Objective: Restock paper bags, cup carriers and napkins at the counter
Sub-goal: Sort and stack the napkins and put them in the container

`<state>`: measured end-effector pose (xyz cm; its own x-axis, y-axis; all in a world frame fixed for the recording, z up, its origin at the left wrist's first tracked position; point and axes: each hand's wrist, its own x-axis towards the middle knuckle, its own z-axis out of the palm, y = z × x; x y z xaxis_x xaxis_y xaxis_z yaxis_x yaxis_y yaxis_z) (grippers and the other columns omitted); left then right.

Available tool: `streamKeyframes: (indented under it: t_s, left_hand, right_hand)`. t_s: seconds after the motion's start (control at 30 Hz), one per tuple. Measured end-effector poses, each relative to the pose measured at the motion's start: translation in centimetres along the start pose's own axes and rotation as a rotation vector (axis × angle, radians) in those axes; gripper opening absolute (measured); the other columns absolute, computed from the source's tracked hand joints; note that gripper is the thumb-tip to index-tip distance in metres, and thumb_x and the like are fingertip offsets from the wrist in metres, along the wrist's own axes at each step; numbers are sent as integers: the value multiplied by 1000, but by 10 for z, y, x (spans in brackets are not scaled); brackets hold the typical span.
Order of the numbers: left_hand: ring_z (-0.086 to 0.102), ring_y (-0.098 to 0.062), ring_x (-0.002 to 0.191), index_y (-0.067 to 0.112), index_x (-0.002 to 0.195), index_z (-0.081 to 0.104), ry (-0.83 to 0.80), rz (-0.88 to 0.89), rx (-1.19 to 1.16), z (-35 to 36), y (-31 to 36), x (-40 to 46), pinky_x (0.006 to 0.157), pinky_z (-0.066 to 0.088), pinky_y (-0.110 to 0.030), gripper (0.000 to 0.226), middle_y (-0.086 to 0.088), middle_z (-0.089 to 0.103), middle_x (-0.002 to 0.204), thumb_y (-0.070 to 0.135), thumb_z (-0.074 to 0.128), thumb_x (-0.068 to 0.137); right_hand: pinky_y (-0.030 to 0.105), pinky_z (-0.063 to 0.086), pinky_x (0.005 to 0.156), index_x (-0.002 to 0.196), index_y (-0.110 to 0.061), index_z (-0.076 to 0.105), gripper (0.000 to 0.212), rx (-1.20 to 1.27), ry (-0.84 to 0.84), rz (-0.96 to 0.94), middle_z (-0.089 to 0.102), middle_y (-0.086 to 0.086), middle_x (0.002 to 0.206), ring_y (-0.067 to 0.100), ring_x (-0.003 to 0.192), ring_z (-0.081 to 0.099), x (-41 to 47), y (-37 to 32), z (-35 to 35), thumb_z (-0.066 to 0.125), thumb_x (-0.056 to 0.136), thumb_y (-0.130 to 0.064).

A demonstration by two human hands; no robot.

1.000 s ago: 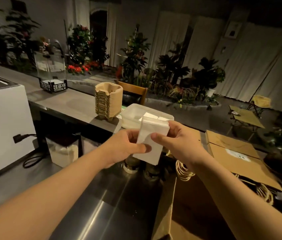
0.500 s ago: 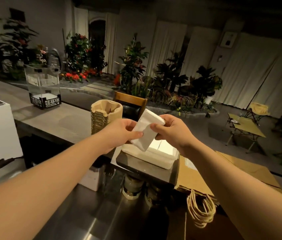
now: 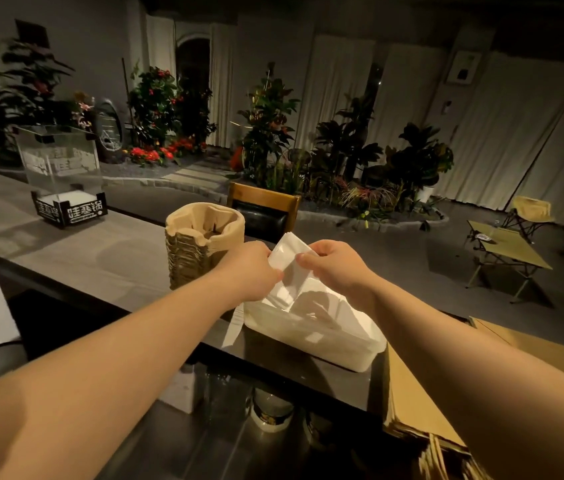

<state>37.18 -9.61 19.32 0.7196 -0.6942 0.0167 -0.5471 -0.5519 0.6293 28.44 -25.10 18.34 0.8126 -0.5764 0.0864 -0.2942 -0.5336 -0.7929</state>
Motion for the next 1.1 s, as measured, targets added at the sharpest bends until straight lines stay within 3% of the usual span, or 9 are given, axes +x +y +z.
streamKeyframes:
  t_s: [0.1, 0.17, 0.4, 0.6, 0.77, 0.83, 0.97, 1.1]
  left_hand:
    - [62, -20, 101, 16, 146, 46, -1, -14, 124, 6, 1, 5, 74, 52, -30, 52, -5, 62, 123, 37, 61, 101]
    - [63, -20, 97, 15, 149, 39, -17, -18, 221, 11, 2, 8, 68, 51, -28, 57, -6, 62, 122, 36, 61, 101]
    - [60, -26, 101, 16, 142, 39, -12, -40, 385, 28, 0, 15, 81, 56, -36, 49, -7, 60, 110, 28, 59, 98]
    - [56, -25, 105, 17, 139, 43, 30, -28, 394, 30, -1, 10, 83, 52, -35, 48, -6, 59, 115, 29, 59, 96]
    - [45, -24, 135, 24, 153, 33, 177, 198, 377, 37, 0, 10, 111, 42, -37, 67, -2, 42, 151, 22, 67, 96]
    - [50, -21, 133, 28, 154, 34, 94, 220, 263, 39, 0, 14, 108, 46, -35, 71, 1, 47, 150, 19, 71, 94]
    - [63, -16, 109, 26, 152, 41, -150, 148, 321, 40, -1, 27, 95, 57, -34, 61, 2, 62, 127, 14, 64, 97]
    - [61, -18, 114, 30, 148, 50, -231, 175, 426, 34, 4, 32, 97, 56, -35, 54, 2, 63, 132, 13, 60, 97]
  right_hand:
    - [31, 53, 72, 94, -20, 74, 13, -47, -34, 40, 73, 2, 99, 20, 94, 67, 9, 4, 2, 68, 92, -31]
    - [28, 51, 66, 95, -24, 75, 13, -89, -62, 78, 73, 1, 99, 19, 94, 67, 15, 8, 5, 68, 92, -34]
    - [49, 53, 93, 86, -35, 76, 26, -242, -28, 137, 70, -3, 102, 27, 110, 56, 31, 19, 16, 64, 81, -58]
    - [49, 47, 99, 102, -29, 74, 40, -538, -68, 193, 61, 3, 114, 30, 111, 47, 41, 12, 22, 62, 81, -61]
    - [42, 38, 98, 115, -24, 66, 51, -732, -67, 223, 47, 5, 117, 31, 117, 41, 42, 3, 27, 67, 83, -63]
    - [43, 34, 96, 120, -22, 62, 52, -790, -53, 180, 41, 6, 113, 32, 120, 39, 36, 2, 27, 68, 86, -60]
    - [42, 35, 90, 120, -20, 56, 36, -799, 54, -22, 50, 5, 116, 31, 112, 46, 22, 9, 21, 67, 93, -41]
    - [33, 48, 65, 94, -15, 71, 15, -818, -89, -12, 68, 4, 88, 23, 81, 63, 8, 15, 11, 65, 93, -28]
